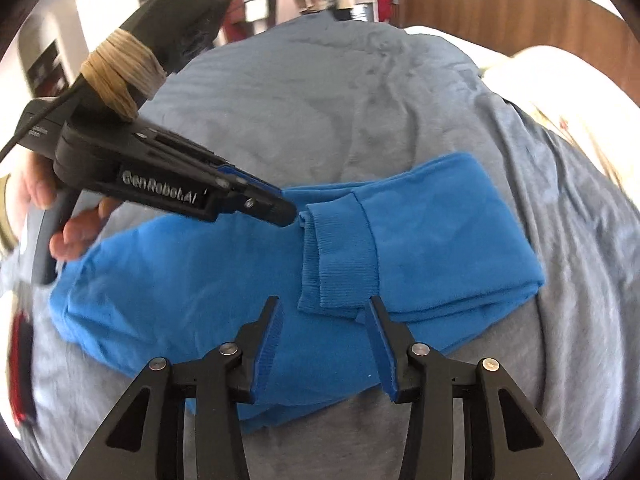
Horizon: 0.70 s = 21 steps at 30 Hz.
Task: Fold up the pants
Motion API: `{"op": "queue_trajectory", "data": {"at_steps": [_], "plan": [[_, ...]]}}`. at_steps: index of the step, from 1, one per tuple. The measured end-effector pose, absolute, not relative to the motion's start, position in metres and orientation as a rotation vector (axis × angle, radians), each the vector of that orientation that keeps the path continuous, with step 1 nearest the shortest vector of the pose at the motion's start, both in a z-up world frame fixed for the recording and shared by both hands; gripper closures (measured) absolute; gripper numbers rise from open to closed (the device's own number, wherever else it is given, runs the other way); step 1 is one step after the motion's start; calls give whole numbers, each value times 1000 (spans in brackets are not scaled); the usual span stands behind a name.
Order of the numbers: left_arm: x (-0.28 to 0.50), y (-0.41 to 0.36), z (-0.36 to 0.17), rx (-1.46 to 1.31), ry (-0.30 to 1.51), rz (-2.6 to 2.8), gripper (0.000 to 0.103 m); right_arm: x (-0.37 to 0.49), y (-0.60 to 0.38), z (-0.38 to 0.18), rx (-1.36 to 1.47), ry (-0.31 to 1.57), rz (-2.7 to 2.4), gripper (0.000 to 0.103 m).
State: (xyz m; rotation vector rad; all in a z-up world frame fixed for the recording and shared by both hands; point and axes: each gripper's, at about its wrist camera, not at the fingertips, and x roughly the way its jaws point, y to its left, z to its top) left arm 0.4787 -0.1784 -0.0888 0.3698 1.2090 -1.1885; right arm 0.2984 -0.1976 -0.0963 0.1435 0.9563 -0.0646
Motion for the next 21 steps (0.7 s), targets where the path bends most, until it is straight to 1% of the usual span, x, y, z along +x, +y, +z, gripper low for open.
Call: {"op": "queue_trajectory", "data": {"at_steps": [2, 4, 7, 13, 21], "plan": [[481, -184, -89, 358, 1203, -1196, 80, 295, -199, -98, 169, 937, -118, 59], [485, -190, -94, 346, 1215, -1202, 74, 296, -204, -99, 196, 914, -151, 59], [488, -197, -104, 371, 1234, -1187, 70, 304, -206, -103, 192, 915, -175, 59], [487, -200, -120, 468, 1226, -1156, 70, 316, -205, -112, 156, 919, -164, 59], [476, -203, -125, 580, 1185, -1127, 70, 317, -201, -127, 115, 965, -149, 59]]}}
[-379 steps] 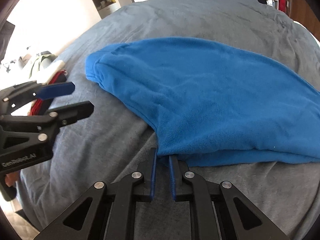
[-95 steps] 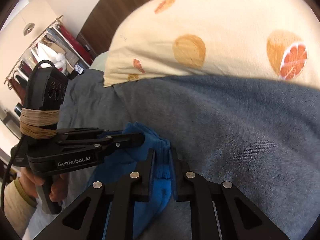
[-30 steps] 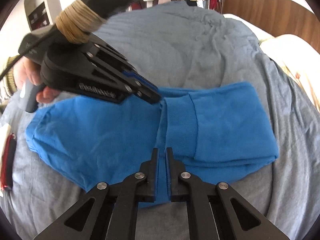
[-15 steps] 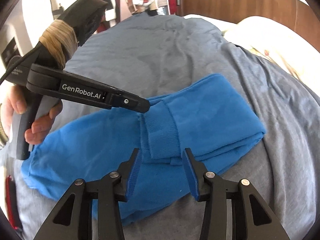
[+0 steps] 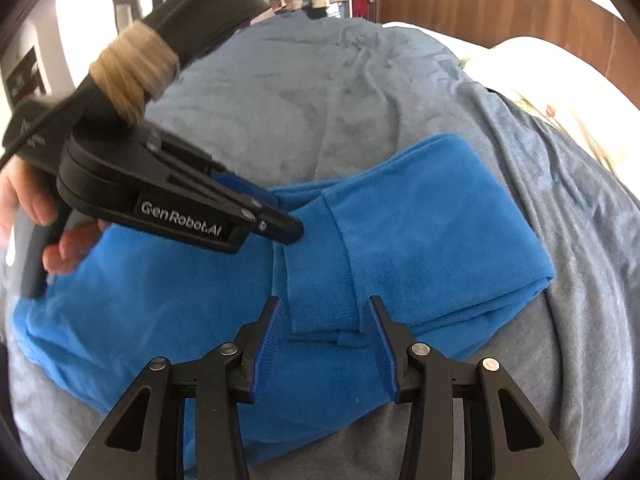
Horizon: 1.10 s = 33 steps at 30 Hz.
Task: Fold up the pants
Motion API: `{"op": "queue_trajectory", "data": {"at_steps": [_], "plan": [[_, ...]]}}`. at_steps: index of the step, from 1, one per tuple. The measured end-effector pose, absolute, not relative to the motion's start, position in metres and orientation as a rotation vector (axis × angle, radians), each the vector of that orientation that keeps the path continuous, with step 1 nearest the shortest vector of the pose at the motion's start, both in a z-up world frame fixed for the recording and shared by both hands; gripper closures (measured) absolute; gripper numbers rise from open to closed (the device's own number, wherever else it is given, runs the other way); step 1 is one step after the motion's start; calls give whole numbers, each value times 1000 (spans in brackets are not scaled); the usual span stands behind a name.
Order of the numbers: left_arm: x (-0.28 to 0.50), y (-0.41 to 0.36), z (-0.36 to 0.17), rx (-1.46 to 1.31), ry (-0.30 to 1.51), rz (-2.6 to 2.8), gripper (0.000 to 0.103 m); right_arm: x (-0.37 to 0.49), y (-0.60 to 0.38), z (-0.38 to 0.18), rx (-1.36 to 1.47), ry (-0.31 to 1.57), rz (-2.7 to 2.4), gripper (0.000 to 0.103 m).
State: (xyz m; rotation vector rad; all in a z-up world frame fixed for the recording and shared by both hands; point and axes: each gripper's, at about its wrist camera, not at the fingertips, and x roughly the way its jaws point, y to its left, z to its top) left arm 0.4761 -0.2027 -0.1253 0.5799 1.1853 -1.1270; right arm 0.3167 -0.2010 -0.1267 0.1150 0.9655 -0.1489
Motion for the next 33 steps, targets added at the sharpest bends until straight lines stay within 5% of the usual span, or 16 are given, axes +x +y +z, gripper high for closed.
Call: {"op": "queue_trajectory", "data": {"at_steps": [8, 11, 17, 33], "plan": [[465, -206, -76, 568, 1101, -1123, 71, 296, -227, -105, 245, 934, -143, 59], [465, -222, -52, 551, 1046, -1166, 68, 282, -253, -85, 360, 871, -226, 47], [484, -281, -36, 529, 1016, -1253, 66, 260, -314, -70, 650, 755, -462, 45], [507, -360, -103, 648, 1141, -1344, 66, 266, -371, -127, 892, 746, -587, 45]]}}
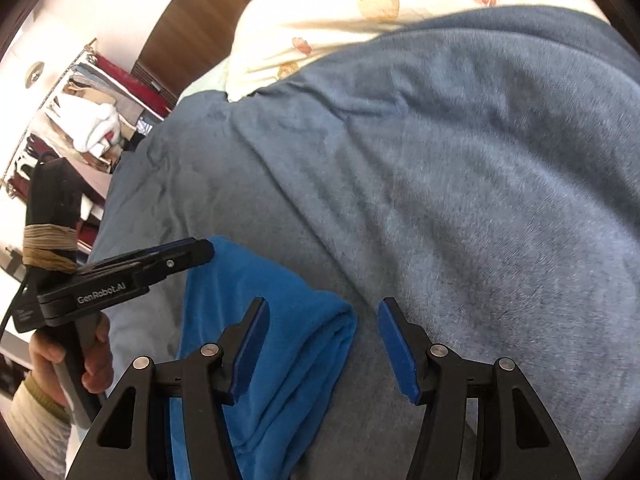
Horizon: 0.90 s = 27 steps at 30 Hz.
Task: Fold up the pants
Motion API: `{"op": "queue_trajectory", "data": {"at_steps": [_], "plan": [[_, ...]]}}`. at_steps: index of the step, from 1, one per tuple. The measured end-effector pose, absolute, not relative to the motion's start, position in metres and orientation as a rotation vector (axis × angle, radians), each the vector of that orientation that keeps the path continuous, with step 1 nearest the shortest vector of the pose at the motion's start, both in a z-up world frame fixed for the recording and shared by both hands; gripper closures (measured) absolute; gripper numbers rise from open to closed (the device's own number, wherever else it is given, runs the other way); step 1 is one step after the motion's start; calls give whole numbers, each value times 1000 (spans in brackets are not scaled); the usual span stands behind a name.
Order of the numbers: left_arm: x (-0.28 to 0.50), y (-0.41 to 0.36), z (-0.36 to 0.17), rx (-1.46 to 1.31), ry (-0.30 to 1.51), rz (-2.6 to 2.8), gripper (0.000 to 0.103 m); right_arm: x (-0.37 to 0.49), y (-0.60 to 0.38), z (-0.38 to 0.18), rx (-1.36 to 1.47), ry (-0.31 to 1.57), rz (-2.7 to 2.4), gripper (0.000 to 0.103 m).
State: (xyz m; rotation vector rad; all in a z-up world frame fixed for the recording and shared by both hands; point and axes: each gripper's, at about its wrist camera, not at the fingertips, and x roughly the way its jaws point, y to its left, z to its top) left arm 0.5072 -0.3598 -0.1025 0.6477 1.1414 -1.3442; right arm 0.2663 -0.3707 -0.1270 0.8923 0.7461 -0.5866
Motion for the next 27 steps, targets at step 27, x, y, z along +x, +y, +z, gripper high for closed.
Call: {"op": "queue_trajectory", "data": {"at_steps": [27], "plan": [[519, -369, -157, 640, 1244, -1420, 64, 291, -374, -163, 805, 804, -514, 53]]}}
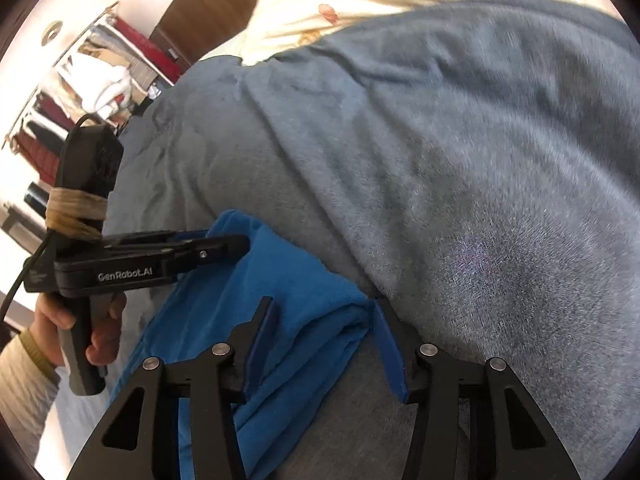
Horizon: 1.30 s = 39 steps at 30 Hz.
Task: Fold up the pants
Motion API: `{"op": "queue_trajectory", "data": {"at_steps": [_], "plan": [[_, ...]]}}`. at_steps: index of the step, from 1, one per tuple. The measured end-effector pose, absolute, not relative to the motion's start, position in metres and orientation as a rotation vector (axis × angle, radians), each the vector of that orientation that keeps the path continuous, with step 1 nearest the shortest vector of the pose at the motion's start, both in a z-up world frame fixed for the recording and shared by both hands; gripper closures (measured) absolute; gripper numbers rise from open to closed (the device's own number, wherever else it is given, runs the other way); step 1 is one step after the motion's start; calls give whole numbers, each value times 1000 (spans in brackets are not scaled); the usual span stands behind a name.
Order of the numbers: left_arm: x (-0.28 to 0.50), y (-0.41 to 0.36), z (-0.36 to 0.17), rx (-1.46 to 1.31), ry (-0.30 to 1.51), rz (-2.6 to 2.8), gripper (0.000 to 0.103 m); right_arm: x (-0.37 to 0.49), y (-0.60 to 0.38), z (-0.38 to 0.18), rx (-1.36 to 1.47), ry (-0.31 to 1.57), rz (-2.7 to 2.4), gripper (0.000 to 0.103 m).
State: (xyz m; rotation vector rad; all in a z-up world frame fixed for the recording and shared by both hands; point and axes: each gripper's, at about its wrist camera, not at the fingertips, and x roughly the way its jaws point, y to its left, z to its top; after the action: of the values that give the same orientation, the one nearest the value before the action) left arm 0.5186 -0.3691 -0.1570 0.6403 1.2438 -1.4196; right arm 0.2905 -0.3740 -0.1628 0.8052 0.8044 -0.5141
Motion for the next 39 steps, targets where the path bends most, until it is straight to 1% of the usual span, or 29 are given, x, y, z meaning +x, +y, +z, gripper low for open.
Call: {"op": "queue_trajectory", "data": {"at_steps": [2, 4, 5, 6, 7, 11, 14, 21, 26, 32, 39], "plan": [[520, -372, -162, 624, 1264, -1413, 63, 291, -374, -166, 798, 806, -516, 53], [522, -374, -163, 610, 1274, -1405, 64, 293, -374, -168, 796, 812, -516, 54], [522, -374, -162, 606, 1276, -1406, 67, 293, -374, -168, 795, 816, -511, 57], [522, -373, -161, 602, 1278, -1411, 73, 294, -374, -168, 792, 822, -510, 59], [525, -371, -159, 603, 1270, -1407, 75, 295, -373, -168, 787, 826, -508, 61], [514, -362, -138, 619, 1175, -1408, 79, 297, -369, -154, 732, 829, -491, 71], [510, -352, -115, 591, 1123, -1411, 80, 296, -361, -137, 673, 816, -470, 73], [503, -316, -62, 519, 1018, -1396, 81, 294, -337, -90, 556, 778, -421, 75], [500, -274, -27, 477, 952, -1362, 81, 295, -300, -53, 412, 754, -362, 75], [502, -217, -6, 417, 911, -1306, 81, 300, -249, -22, 285, 738, -286, 76], [498, -147, -2, 357, 875, -1249, 82, 304, -185, -6, 165, 728, -210, 76]]}}
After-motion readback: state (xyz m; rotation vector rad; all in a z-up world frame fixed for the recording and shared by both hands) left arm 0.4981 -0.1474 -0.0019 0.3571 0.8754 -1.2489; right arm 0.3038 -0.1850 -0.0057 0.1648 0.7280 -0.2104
